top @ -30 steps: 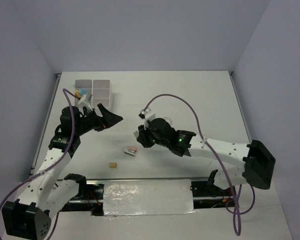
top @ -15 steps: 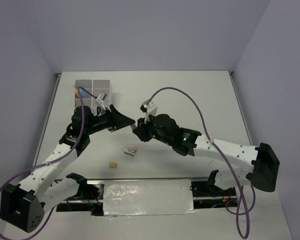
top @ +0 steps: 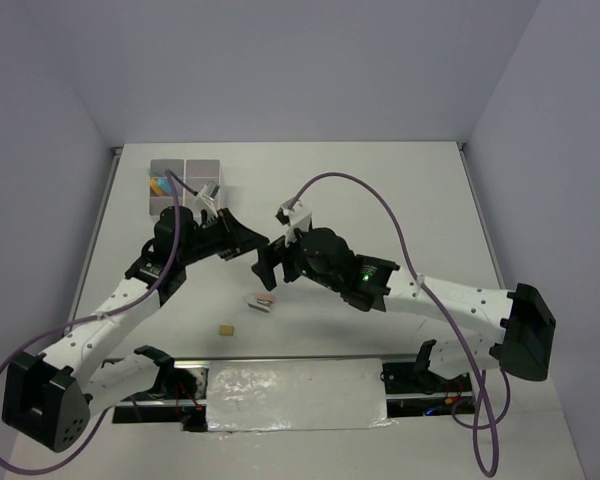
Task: Sort the stationery into containers
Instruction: Pick up the stationery from the center of the board, then place the stationery in the storage box.
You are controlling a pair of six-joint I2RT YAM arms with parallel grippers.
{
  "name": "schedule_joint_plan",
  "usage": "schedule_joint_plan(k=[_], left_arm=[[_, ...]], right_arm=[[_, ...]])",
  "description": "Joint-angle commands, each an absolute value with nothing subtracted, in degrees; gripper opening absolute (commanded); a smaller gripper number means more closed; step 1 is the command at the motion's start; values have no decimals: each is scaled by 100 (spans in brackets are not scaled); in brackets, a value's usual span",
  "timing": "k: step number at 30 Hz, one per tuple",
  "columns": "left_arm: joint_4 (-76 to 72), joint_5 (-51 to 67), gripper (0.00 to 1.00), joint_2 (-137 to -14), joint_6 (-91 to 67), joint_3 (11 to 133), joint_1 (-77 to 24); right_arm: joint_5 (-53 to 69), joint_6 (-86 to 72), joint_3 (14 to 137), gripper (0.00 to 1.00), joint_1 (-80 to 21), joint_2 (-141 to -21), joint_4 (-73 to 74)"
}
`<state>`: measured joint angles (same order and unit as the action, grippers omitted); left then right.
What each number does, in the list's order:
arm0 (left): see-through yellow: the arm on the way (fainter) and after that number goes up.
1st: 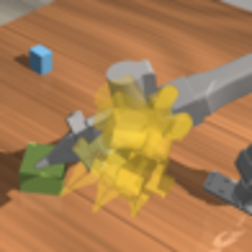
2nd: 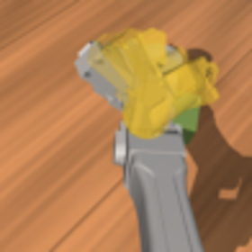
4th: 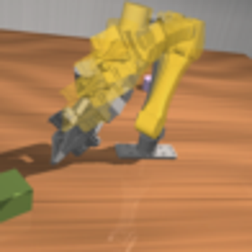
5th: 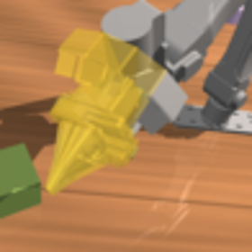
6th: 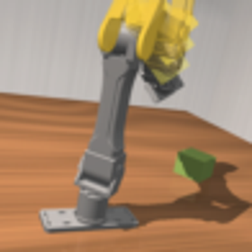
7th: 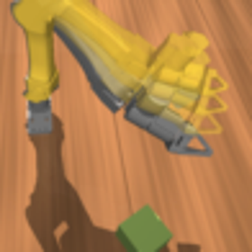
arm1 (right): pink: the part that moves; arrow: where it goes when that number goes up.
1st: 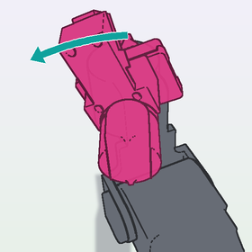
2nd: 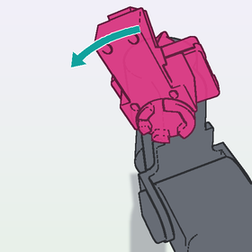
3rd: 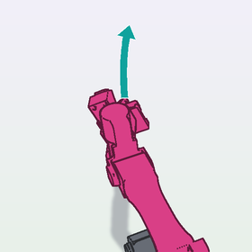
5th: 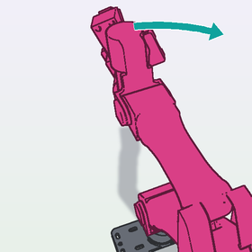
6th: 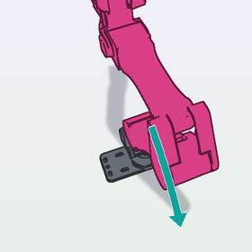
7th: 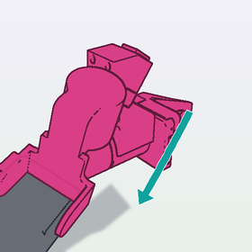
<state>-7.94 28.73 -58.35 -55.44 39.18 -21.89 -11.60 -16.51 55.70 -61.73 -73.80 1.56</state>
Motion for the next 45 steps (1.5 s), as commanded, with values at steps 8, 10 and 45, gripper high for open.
schedule_joint_plan(k=[8,10,45], left_arm=[[220,-2520,0,-6986,-4650,5587,-2084],[89,-2768,0,-7590,-4588,5894,-1795],[-2013,-2909,58,-10178,-4008,7154,-659]], right_arm=[[-1969,-2197,4721,100,-5730,-6101,219],[-1978,-2189,4650,100,-5713,-5977,333],[-1055,-1687,4148,100,-5054,-6258,167]])
